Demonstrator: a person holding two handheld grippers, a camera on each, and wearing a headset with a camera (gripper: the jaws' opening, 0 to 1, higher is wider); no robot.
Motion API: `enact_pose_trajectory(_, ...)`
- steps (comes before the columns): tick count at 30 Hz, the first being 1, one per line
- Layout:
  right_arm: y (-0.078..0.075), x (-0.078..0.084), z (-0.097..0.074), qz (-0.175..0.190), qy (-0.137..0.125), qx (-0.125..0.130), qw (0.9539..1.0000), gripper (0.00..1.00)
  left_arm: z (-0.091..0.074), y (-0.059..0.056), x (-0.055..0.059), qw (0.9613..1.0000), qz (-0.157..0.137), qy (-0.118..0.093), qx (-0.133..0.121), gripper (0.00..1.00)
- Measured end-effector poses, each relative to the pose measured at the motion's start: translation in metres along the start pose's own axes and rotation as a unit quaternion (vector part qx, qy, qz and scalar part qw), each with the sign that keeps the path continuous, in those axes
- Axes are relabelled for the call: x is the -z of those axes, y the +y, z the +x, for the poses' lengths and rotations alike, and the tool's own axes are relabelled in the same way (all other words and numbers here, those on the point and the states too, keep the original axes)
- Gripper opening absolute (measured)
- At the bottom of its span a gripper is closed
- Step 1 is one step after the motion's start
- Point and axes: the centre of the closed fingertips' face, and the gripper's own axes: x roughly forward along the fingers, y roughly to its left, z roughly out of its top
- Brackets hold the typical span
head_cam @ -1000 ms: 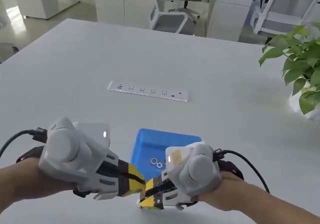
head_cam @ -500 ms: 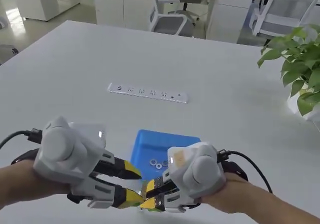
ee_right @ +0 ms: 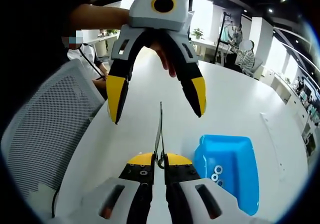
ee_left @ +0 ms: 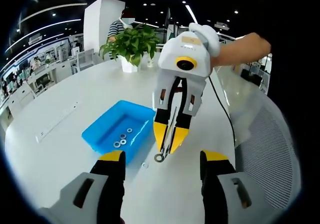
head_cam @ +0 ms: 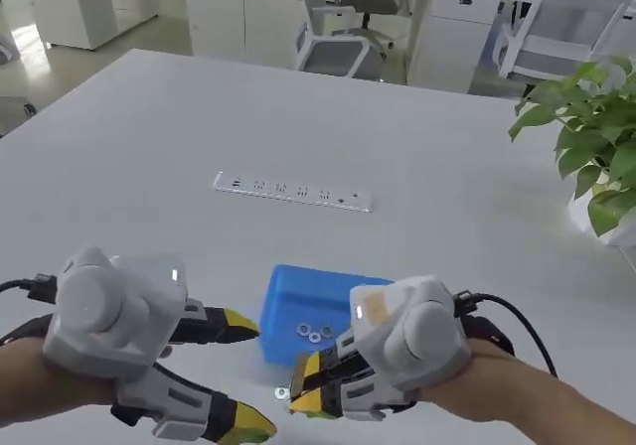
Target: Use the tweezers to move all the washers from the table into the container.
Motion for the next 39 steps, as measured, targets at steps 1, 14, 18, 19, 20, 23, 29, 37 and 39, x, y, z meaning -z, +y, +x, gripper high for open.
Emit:
enact_pose_trajectory(1, 0.0, 0.0, -0.001, 0.0, -0.001, -0.001, 1.0, 0.07, 0.0, 0.0, 0.0, 1.0, -0.003, -0.002, -0.001, 0.68)
enact_pose_trajectory(14, -0.012, -0.007, -0.027, 0.0, -0.008, 0.007, 0.9999, 0.07, -0.003, -0.002, 0.002, 0.9994, -0.024, -0.018, -0.018, 0.8)
enact_pose_trajectory(18, -0.017, -0.008, -0.032, -0.003, -0.01, 0.01, 0.9999, 0.07, -0.004, 0.001, 0.0, 0.9991, -0.027, -0.023, -0.024, 0.84)
enact_pose_trajectory(19, -0.018, -0.008, -0.033, -0.002, -0.01, 0.01, 0.9999, 0.07, -0.004, 0.002, -0.001, 0.999, -0.029, -0.024, -0.025, 0.85)
enact_pose_trajectory(20, -0.019, -0.008, -0.034, -0.004, -0.01, 0.01, 0.9999, 0.07, -0.004, 0.002, -0.002, 0.9989, -0.029, -0.026, -0.026, 0.86)
enact_pose_trajectory(23, -0.022, -0.009, -0.038, -0.004, -0.012, 0.013, 0.9998, 0.07, -0.005, 0.003, -0.003, 0.9988, -0.03, -0.027, -0.029, 0.87)
enact_pose_trajectory(29, -0.032, -0.009, -0.045, -0.004, -0.015, 0.023, 0.9996, 0.07, -0.004, 0.006, -0.004, 0.9982, -0.037, -0.029, -0.036, 0.92)
enact_pose_trajectory(37, -0.047, -0.005, -0.053, -0.004, -0.015, 0.035, 0.9993, 0.08, -0.004, 0.009, -0.007, 0.9972, -0.047, -0.037, -0.046, 0.99)
enact_pose_trajectory(39, -0.051, -0.003, -0.054, -0.005, -0.014, 0.039, 0.9991, 0.08, -0.004, 0.009, -0.007, 0.997, -0.049, -0.039, -0.045, 0.99)
